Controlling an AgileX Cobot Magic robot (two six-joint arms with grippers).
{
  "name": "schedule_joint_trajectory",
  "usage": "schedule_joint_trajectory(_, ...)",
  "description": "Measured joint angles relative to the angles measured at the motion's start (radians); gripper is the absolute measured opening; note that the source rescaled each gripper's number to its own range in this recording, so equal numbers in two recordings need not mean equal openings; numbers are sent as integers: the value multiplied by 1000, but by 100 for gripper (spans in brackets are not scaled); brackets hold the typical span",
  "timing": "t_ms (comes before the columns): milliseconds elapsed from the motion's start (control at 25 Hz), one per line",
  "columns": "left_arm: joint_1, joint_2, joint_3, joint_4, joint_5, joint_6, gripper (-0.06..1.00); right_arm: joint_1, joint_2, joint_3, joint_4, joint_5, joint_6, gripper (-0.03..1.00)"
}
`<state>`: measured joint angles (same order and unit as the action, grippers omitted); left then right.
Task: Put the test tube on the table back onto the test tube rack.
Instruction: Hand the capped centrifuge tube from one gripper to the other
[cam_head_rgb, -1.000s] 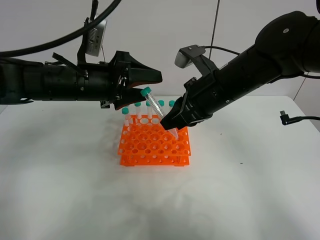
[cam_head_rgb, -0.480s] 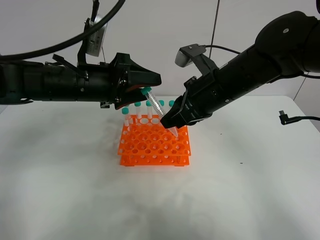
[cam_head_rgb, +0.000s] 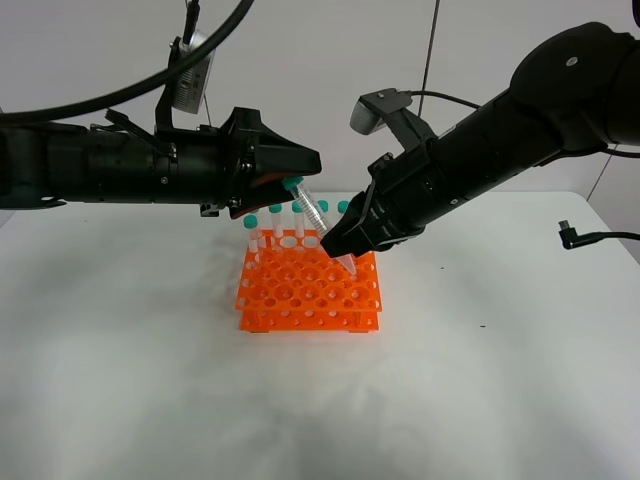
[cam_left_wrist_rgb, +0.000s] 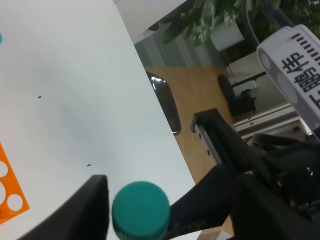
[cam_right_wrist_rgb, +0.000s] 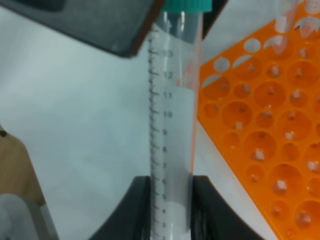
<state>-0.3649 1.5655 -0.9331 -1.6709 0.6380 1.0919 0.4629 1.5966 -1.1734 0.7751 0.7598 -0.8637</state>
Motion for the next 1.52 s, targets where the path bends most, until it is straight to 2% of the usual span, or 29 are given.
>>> schedule_joint_trajectory(240, 0, 0, 0, 4, -6, 0, 35, 0, 0, 0, 7, 4, 0, 1)
schedule_joint_trajectory(280, 0, 0, 0, 4, -8, 0, 28, 0, 0, 0, 7, 4, 0, 1)
schedule_joint_trajectory(360, 0, 0, 0, 6, -12, 0, 6, 0, 0, -1, 8, 8, -2, 1)
schedule_joint_trajectory(400, 0, 0, 0, 8, -12, 0, 0, 0, 0, -1, 8, 8, -3, 1)
schedule_joint_trajectory(800, 0, 0, 0, 10, -12, 1, 0, 1, 0, -1, 8, 4, -4, 3)
schedule_joint_trajectory(840, 0, 0, 0, 8, -8, 1, 0, 1, 0, -1, 8, -1, -4, 10)
schedule_joint_trajectory(880, 0, 0, 0, 8, 1, 1, 0, 1, 0, -1, 8, -5, -4, 26)
schedule_joint_trajectory(960, 0, 0, 0, 8, 13, 1, 0, 1, 0, -1, 8, -10, -4, 65)
schedule_joint_trajectory(1000, 0, 0, 0, 8, 16, 1, 0, 1, 0, -2, 8, -10, -4, 80)
schedule_joint_trajectory(1040, 0, 0, 0, 8, 16, 1, 0, 1, 0, -3, 8, -10, -4, 88)
schedule_joint_trajectory(1160, 0, 0, 0, 8, 17, 1, 0, 2, 0, -10, -6, 11, 24, 97)
schedule_joint_trajectory(1520, 0, 0, 0, 8, 17, 1, 0, 3, -26, -183, -209, 175, 248, 100)
